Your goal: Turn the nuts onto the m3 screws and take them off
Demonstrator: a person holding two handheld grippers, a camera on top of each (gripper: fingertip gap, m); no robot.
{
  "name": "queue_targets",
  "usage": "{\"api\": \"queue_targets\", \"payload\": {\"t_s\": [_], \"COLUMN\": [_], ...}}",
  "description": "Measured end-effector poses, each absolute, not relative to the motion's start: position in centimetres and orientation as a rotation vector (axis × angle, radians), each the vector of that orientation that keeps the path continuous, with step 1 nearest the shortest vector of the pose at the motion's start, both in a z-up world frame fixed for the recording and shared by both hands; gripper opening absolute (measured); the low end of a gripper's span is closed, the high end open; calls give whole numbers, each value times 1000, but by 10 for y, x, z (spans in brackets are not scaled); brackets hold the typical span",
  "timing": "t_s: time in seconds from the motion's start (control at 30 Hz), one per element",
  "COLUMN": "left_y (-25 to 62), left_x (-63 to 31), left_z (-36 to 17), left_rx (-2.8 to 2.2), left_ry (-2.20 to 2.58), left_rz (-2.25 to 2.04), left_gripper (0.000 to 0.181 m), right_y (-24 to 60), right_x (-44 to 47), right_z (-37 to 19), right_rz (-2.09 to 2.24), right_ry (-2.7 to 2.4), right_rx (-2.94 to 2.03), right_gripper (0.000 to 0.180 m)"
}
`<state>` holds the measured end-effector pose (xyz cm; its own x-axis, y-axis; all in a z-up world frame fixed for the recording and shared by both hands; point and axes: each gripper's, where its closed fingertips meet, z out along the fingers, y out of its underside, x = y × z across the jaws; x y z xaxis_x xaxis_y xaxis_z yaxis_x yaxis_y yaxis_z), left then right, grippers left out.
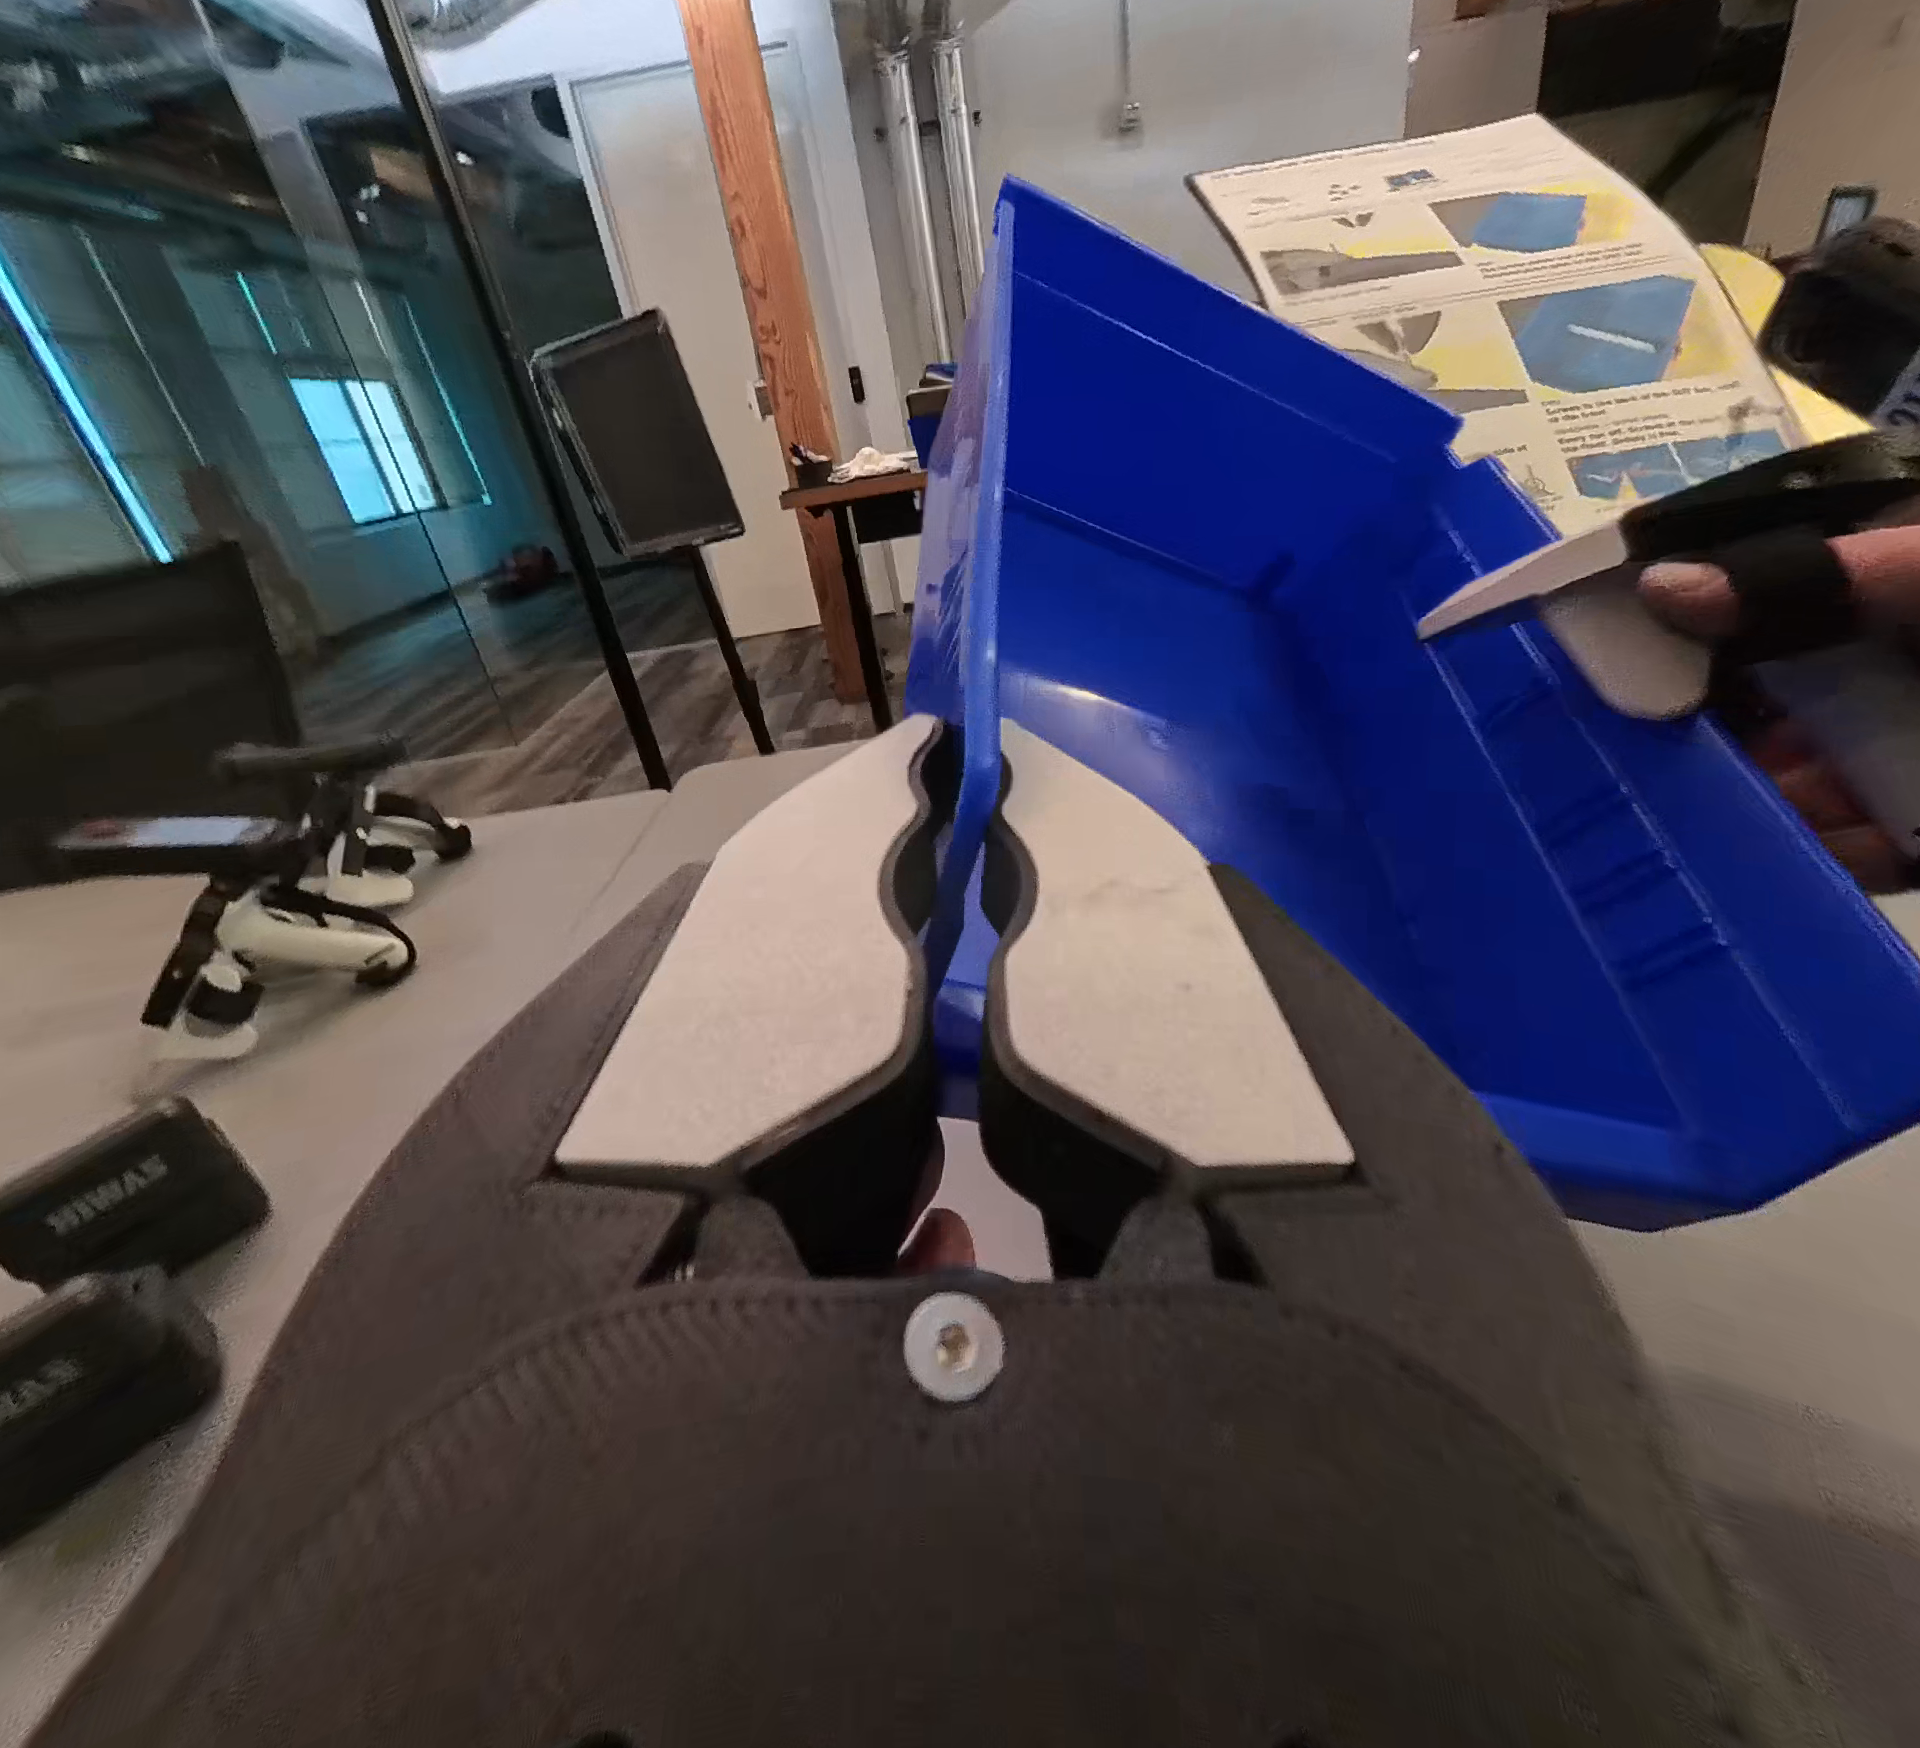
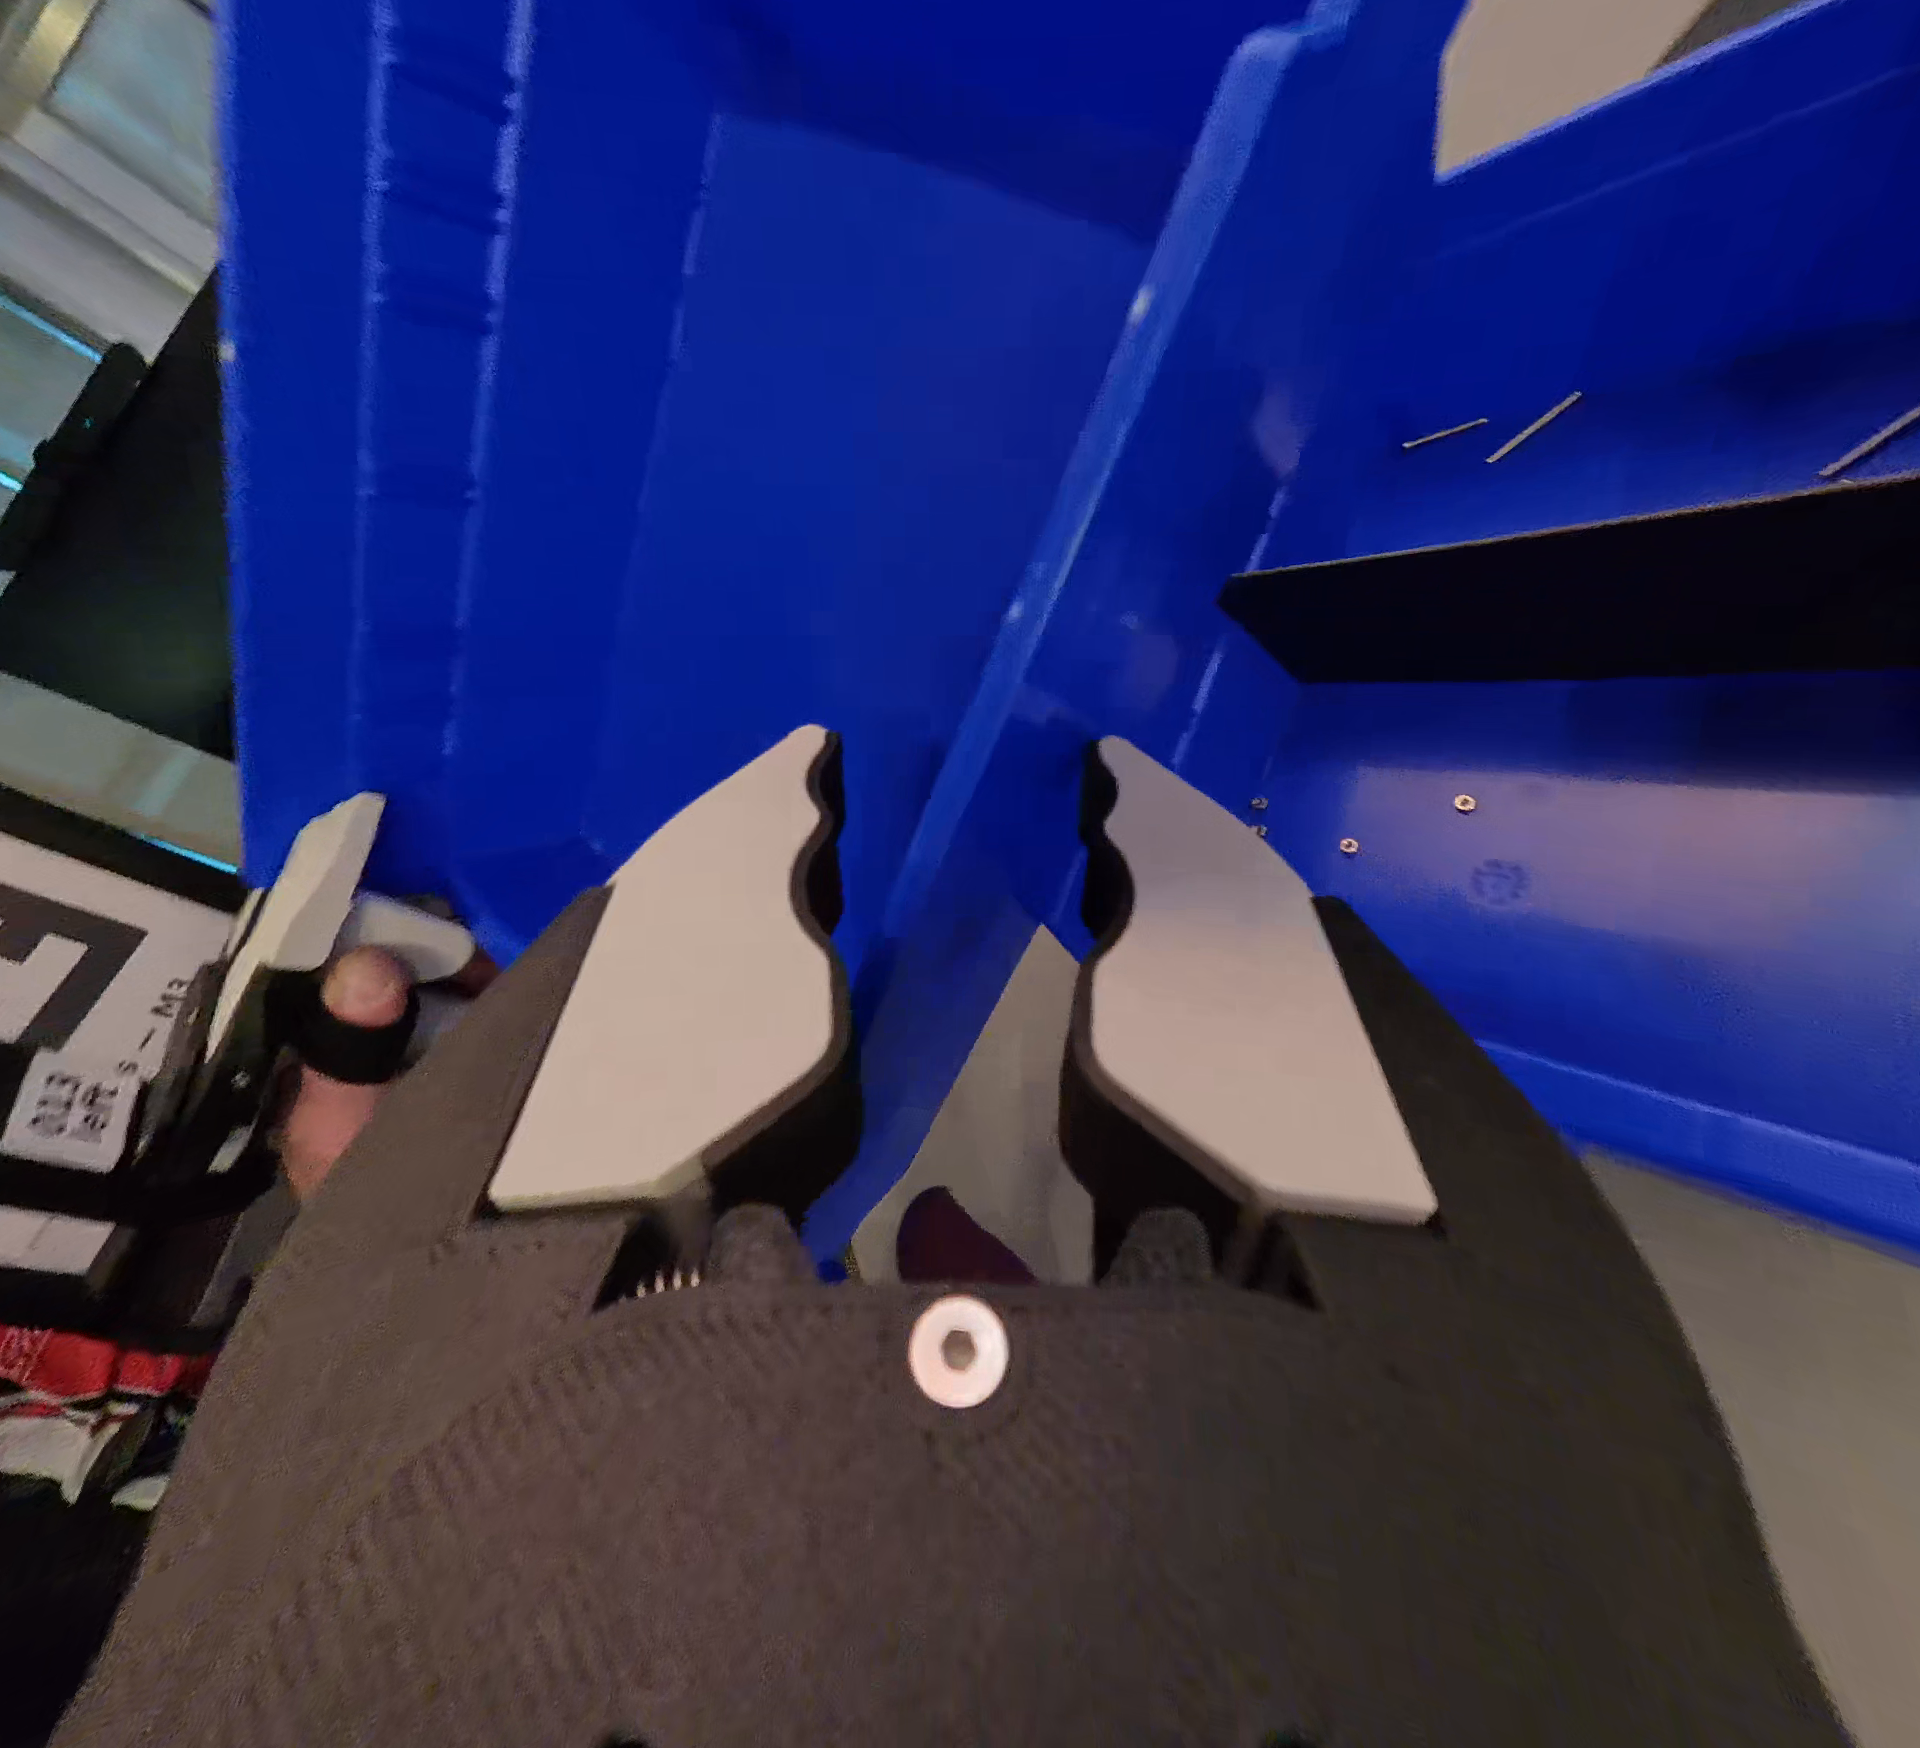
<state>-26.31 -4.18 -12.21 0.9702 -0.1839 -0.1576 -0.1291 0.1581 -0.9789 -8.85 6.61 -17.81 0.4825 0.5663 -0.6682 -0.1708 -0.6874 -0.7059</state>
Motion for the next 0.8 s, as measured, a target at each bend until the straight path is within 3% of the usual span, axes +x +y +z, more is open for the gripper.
{"api": "queue_targets", "payload": {"t_s": [0.03, 0.17, 0.33, 0.57, 0.67, 0.8], "left_y": [-43, -50, -61, -84, -89, -102], "left_x": [-256, -223, -181, -130, -117, -74], "left_z": [-120, -114, -112, -108, -111, -127], "left_rx": [-1405, -1353, -1287, -1211, -1205, -1188], "left_ry": [284, 364, 467, 586, 646, 794], "left_rz": [-24, 25, 38, -104, -161, -310], "left_gripper": [2, 5, 13, 25, 45, 39], "right_y": [69, 82, 92, 92, 82, 71], "right_x": [-84, -62, -35, 10, 44, 83], "right_z": [-181, -194, -199, -177, -157, -144], "right_rz": [1248, 1202, 1148, 1107, 1035, 922], "right_ry": [-309, -233, -214, -281, -321, -343], "right_rx": [-1988, -1996, -1977, -1905, -1862, -1838], "right_gripper": [38, 18, 5, 5, 6, 5]}}
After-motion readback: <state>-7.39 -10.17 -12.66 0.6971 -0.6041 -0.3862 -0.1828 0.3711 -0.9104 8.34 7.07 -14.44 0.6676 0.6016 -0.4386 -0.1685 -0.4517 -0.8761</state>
